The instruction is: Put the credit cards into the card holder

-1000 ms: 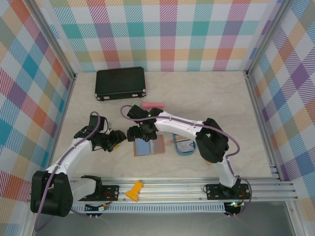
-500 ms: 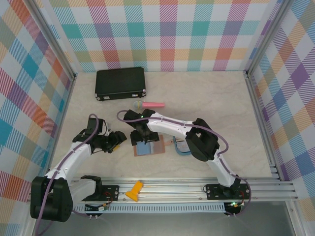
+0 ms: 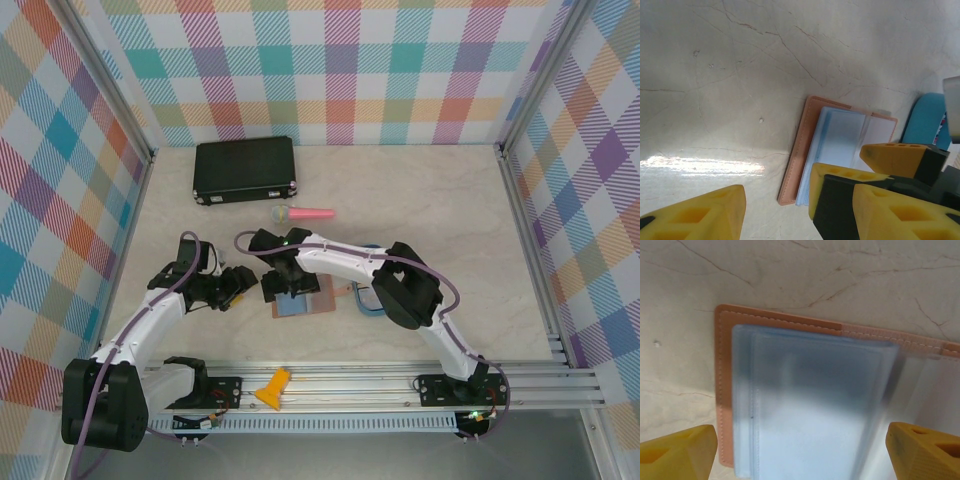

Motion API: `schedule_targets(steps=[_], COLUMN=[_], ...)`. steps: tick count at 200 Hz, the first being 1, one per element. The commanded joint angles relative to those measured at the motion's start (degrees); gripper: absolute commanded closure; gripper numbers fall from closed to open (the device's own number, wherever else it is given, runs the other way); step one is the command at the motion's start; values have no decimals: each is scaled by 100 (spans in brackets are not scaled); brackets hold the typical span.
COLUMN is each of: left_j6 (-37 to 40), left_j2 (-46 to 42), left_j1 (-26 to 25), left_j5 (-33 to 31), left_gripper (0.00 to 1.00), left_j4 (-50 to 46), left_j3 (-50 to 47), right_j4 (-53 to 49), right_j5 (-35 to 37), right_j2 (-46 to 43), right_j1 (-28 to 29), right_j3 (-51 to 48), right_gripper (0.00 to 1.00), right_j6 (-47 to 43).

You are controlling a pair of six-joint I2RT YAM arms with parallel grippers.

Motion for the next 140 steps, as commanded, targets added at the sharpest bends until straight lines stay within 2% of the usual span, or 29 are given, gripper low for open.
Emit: schedule_targets(steps=[1, 67, 140], left_j6=[14, 23, 39], left_j2=[-30, 11, -2], left_j1=[74, 73, 76], left_j5=[139, 20, 19], left_gripper=[41, 41, 41], left_j4=[101, -23, -19], left_j3=[-80, -43, -59], right_j4=[-161, -350, -371], right_j5=[102, 364, 300], right_j2=[-97, 178, 378], right_j1=[60, 114, 115], right_j3=[116, 372, 564], right_gripper=[13, 11, 12], right_j6=[28, 173, 102])
